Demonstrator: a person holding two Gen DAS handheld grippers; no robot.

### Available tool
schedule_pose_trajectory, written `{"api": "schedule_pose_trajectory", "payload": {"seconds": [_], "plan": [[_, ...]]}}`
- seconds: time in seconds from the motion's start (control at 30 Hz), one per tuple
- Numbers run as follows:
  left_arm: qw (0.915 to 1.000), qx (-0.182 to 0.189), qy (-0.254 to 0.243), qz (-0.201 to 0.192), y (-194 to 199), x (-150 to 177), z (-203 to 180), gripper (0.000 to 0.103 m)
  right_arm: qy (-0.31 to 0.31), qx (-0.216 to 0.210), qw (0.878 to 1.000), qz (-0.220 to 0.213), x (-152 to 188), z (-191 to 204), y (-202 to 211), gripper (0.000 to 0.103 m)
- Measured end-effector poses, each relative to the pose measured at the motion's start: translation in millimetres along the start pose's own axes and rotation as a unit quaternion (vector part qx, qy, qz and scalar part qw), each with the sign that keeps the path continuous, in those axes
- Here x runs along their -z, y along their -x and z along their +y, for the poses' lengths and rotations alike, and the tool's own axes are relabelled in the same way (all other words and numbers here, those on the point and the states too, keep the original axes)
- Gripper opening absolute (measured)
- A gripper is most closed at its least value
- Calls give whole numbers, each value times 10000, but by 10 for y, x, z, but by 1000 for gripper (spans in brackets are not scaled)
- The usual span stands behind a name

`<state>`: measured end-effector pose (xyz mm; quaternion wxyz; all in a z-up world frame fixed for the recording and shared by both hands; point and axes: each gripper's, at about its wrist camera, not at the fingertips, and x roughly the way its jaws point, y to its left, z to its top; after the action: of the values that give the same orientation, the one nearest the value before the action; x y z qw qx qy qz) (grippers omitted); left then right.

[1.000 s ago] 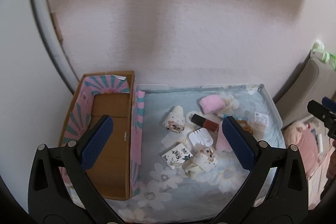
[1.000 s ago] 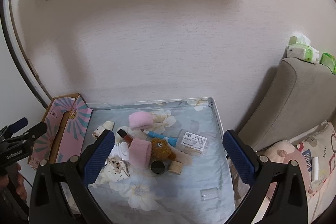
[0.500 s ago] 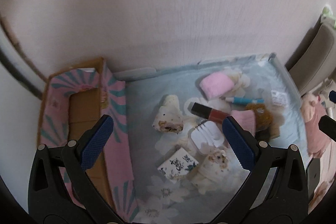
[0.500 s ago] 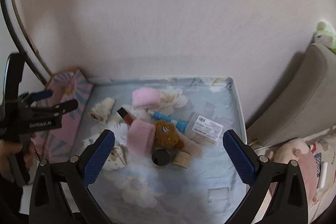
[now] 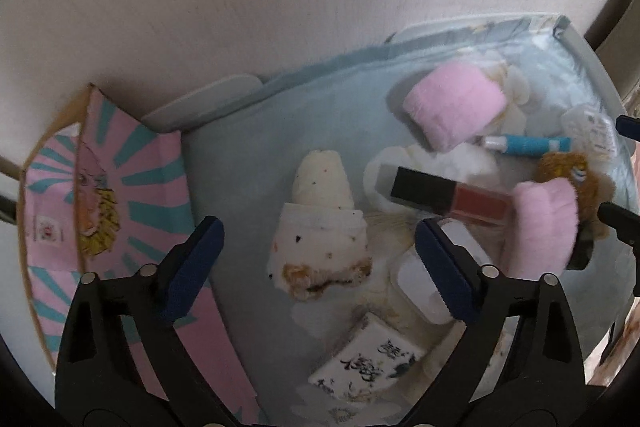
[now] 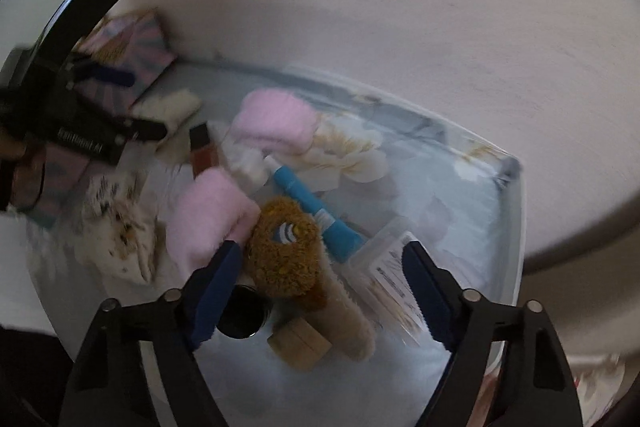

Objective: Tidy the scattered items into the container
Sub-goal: 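Grasp the brown plush toy with the right tool while the left tool grasps a white rolled cloth, then carry both items over the striped box and open both tools to drop them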

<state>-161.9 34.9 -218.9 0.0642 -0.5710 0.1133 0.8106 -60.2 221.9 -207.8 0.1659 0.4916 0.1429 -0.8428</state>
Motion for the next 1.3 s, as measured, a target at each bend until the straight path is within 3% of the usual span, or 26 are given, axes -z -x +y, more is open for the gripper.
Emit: {"api": "schedule_pose_trajectory", "payload": {"seconds": [0.07, 0.2, 0.27, 0.3, 0.37, 0.47, 0.93, 1.3], "plan": [[9999, 82, 100, 95, -72, 8, 42, 86, 242, 12, 9997, 21, 8, 50, -45, 76], [9987, 305, 293, 300, -213, 23, 109, 69, 640, -150, 9976, 194, 23, 115, -182, 57], [9973, 460, 409, 411, -297, 31, 144, 64, 703, -251, 9969, 258, 10, 129, -233, 54], [9963, 547, 480, 462, -333, 37, 163, 53, 708, -356, 9964, 294, 0, 134, -255, 49], [9949, 680, 597, 441, -348, 52, 192, 46, 697, -562, 9953, 375, -12, 143, -279, 38], [9942, 748, 644, 432, -334, 72, 196, 35, 714, -622, 9947, 406, -17, 157, -269, 36], [9930, 818, 845, 147, 62, 224, 88, 30, 304, -774, 9964, 142, -75, 51, 132, 32], [9899, 883, 1033, -410, 881, 409, 92, 30, 288, -710, 9968, -240, -322, 80, 685, 31]]}}
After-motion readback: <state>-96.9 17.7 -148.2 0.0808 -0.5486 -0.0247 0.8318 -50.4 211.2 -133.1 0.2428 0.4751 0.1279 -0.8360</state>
